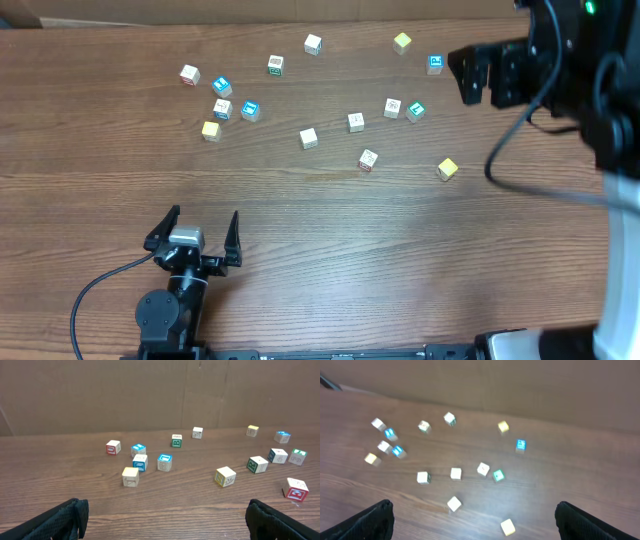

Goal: Form a horizontal line
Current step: 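Move the right gripper to the yellow block at the right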

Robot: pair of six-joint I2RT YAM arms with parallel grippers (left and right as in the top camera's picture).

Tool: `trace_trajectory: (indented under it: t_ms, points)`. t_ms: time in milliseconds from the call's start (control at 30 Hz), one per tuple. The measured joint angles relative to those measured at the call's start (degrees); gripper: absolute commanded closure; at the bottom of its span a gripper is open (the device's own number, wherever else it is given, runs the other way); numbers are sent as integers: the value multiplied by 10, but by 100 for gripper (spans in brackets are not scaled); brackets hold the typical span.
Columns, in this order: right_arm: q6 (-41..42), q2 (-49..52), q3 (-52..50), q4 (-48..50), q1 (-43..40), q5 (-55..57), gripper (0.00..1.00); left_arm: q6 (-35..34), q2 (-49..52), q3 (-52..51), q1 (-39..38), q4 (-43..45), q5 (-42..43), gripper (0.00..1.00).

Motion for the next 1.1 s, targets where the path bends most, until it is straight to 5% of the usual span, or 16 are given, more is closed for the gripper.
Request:
trace_trajectory:
  t_ms: [400,533,667,867,1067,1100]
  points:
    - [0,172,25,-33,-62,0,2,0,0,0,0,0,0,0]
    - [3,194,25,-62,-63,-2,60,0,0,0,0,0,0,0]
    - [24,207,23,-115,-62,-2,69,0,0,0,0,0,0,1]
    - [47,209,-52,-119,-62,-2,64,0,0,0,0,0,0,1]
    - [56,214,-186,-37,-62,-5,0,0,0,0,0,0,0,0]
    - [57,216,-213,-19,-62,-7,0,0,0,0,0,0,0,0]
